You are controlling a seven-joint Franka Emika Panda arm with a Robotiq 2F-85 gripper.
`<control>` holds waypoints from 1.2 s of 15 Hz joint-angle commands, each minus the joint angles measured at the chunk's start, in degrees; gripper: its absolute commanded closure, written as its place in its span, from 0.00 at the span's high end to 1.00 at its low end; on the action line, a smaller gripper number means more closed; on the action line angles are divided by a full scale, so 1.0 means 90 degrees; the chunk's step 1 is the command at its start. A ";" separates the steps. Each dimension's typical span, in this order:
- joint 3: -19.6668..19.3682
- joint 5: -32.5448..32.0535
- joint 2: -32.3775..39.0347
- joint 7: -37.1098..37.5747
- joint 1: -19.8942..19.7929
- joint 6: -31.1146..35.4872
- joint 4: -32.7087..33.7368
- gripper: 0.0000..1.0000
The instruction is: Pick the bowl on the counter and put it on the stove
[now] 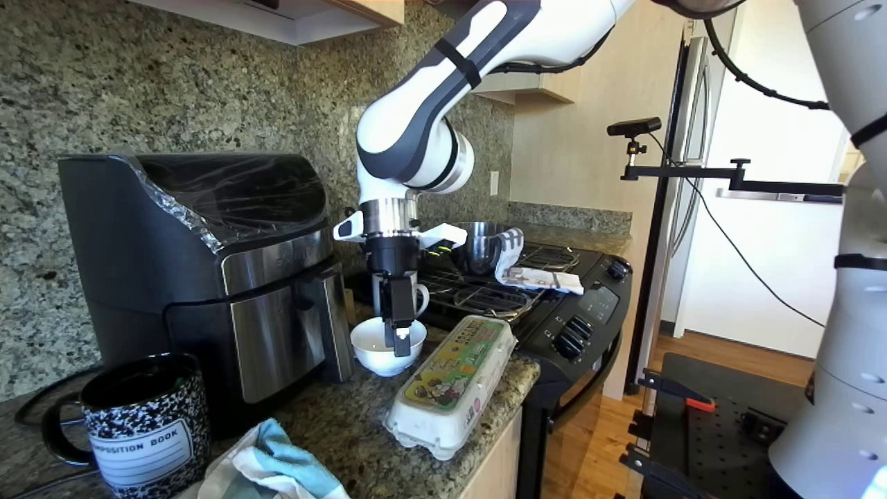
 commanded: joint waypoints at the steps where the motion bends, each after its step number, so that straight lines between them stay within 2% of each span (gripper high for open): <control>1: 0.0059 0.0047 0.0183 -0.0115 0.0037 0.0210 0.0065 1.00; 7: 0.0040 -0.0019 0.0284 -0.0033 0.0032 0.0492 0.0032 1.00; 18: 0.0032 -0.0001 0.0370 -0.0024 -0.0032 0.0559 -0.0023 1.00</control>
